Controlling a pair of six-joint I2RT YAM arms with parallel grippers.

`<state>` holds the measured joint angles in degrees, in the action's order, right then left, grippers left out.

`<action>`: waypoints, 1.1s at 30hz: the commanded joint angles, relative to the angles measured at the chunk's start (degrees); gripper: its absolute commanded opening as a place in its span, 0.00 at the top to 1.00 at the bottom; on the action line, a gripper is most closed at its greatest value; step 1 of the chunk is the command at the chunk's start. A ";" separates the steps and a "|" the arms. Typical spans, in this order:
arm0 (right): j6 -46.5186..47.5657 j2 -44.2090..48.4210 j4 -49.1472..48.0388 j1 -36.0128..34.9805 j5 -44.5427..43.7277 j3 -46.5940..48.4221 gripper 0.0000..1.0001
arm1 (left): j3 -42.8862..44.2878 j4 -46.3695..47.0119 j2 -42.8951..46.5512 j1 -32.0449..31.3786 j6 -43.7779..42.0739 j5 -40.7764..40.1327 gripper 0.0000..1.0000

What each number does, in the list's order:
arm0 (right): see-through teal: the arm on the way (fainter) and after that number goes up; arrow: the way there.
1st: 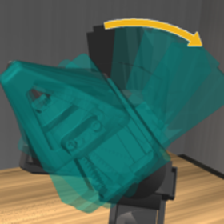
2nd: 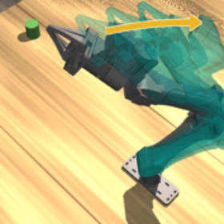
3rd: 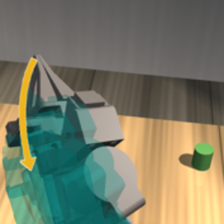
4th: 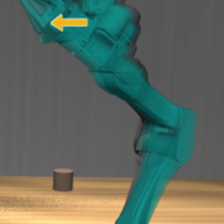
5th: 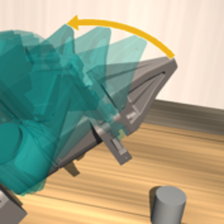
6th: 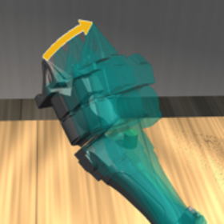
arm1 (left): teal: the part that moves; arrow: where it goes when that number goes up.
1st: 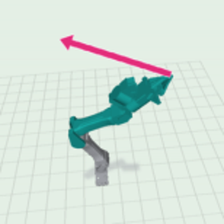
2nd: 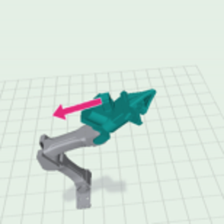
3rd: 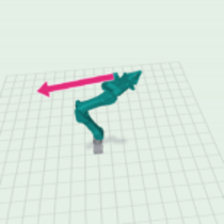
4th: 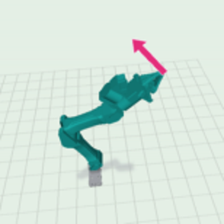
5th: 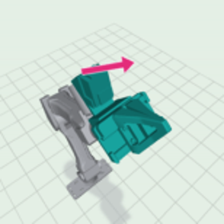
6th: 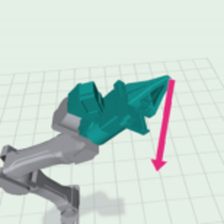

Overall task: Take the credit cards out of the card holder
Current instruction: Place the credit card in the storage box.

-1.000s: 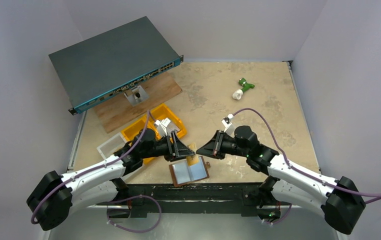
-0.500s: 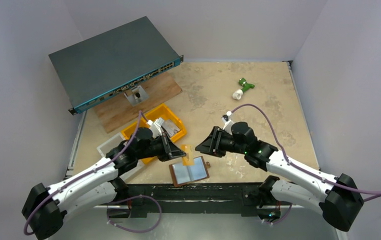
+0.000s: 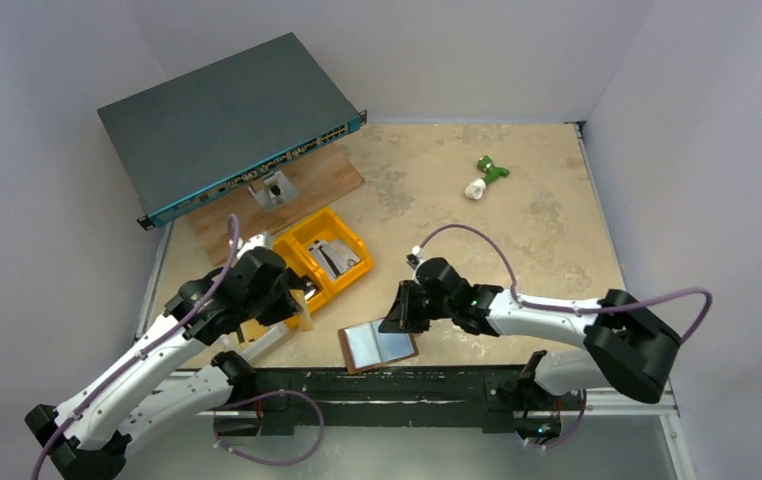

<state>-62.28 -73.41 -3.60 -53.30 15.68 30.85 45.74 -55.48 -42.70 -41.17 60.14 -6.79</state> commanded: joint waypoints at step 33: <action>3.27 -13.74 -15.61 -3.74 1.16 2.13 1.00 | 4.22 -18.56 -21.07 16.89 2.89 -29.20 0.83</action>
<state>-59.94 -89.56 -17.23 -56.88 16.12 33.39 50.81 -78.00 -61.08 -25.98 63.70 -34.39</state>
